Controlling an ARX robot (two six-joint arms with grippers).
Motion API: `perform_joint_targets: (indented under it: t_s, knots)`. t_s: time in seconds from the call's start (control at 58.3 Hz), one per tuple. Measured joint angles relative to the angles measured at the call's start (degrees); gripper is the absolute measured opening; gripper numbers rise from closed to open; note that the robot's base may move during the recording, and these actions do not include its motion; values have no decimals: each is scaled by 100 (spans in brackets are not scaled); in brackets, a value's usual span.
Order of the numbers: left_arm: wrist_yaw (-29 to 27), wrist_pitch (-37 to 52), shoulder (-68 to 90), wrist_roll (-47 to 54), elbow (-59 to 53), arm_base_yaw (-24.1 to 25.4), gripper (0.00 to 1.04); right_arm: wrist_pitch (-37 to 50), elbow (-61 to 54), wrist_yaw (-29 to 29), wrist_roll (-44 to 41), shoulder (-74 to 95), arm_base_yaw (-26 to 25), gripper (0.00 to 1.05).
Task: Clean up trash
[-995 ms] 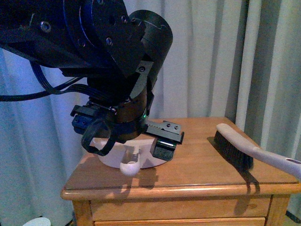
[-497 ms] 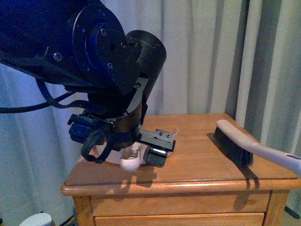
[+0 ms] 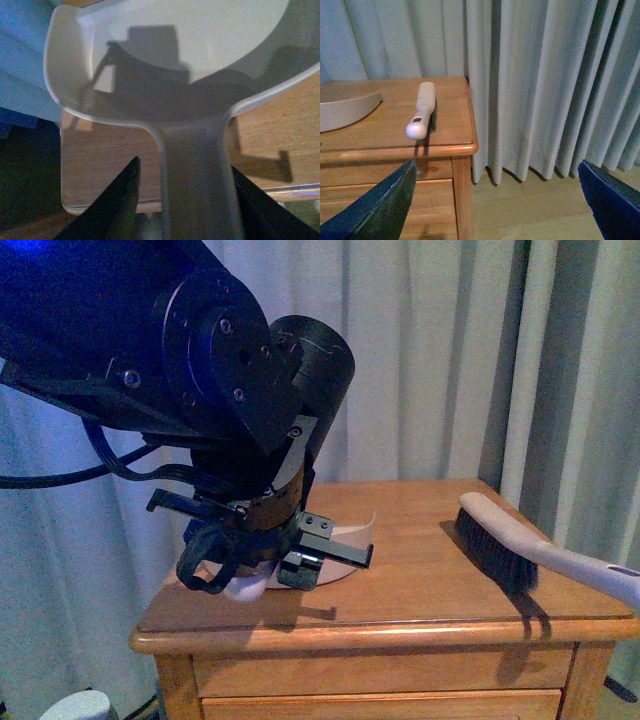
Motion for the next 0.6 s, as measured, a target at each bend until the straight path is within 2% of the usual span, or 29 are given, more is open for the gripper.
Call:
perform_joint_targets:
  t_s: [0.034, 0.069, 0.377, 0.6]
  knots:
    - [2, 0, 0, 0, -2, 0, 30, 2, 0, 0, 0, 0, 0, 97]
    - [4, 2, -2, 2, -2, 0, 29, 2, 0, 0, 0, 0, 0, 97]
    - [199, 299, -186, -2, -188, 42, 29, 2, 0, 0, 0, 0, 0, 97]
    - [468, 1716, -1084, 76, -774, 175, 29, 2, 0, 0, 0, 0, 0, 97]
